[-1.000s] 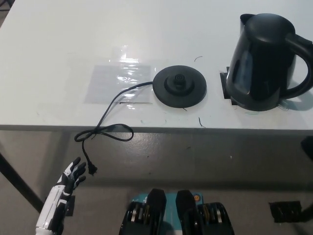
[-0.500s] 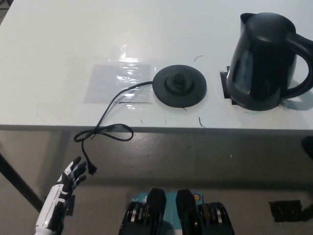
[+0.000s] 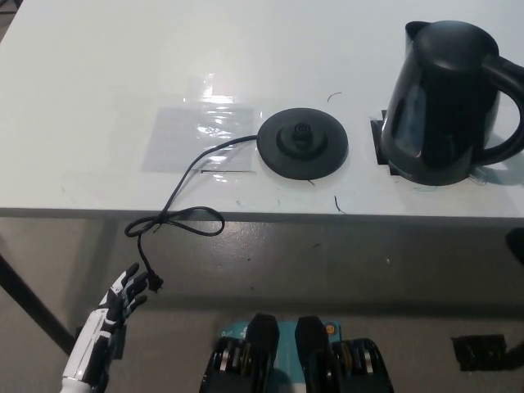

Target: A kettle and its base are kept separately on the desk infront of the robot and the robot uses its right hand to lift the kettle by its handle and places it on its base to align it correctly.

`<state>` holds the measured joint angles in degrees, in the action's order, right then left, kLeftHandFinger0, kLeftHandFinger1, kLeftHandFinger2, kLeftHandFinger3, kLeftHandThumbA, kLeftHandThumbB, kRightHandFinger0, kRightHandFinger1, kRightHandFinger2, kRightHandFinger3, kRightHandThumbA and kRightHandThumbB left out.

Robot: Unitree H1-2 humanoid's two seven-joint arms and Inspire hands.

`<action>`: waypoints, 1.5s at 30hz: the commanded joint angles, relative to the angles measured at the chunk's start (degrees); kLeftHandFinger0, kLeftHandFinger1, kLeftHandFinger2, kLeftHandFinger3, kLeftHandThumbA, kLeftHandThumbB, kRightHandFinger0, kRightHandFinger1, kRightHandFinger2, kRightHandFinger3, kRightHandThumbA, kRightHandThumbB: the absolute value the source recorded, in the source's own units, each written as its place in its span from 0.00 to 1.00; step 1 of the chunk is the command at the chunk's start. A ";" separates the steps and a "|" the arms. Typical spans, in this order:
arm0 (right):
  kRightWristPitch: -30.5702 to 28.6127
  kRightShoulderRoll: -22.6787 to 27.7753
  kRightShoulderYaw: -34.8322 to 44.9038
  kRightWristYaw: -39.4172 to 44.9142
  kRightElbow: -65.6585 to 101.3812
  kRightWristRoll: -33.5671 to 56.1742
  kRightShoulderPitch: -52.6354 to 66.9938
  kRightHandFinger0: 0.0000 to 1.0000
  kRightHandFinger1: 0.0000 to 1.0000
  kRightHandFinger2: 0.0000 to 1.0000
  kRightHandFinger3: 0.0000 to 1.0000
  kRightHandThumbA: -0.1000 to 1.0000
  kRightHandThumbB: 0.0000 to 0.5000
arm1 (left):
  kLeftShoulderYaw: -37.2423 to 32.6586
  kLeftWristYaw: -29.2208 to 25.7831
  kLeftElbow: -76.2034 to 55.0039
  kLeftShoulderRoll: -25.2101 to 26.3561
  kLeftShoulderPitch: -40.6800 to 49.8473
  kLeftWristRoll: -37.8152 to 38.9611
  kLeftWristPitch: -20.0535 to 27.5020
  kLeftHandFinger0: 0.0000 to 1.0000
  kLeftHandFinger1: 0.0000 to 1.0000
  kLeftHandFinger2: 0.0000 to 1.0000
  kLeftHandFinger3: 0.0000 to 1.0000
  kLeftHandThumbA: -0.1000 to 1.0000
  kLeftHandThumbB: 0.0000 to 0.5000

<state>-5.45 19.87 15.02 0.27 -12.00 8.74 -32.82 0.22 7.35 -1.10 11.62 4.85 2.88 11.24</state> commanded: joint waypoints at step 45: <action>-12.13 -0.86 -0.29 0.79 -26.05 2.32 -8.53 0.67 0.66 0.72 0.83 0.66 0.66 | 0.04 1.97 0.01 0.91 -1.48 0.72 1.22 1.00 1.00 1.00 1.00 1.00 0.49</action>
<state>-7.76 20.44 10.81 8.70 -39.79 11.51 -37.79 0.24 8.35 -0.37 11.86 4.02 3.22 10.75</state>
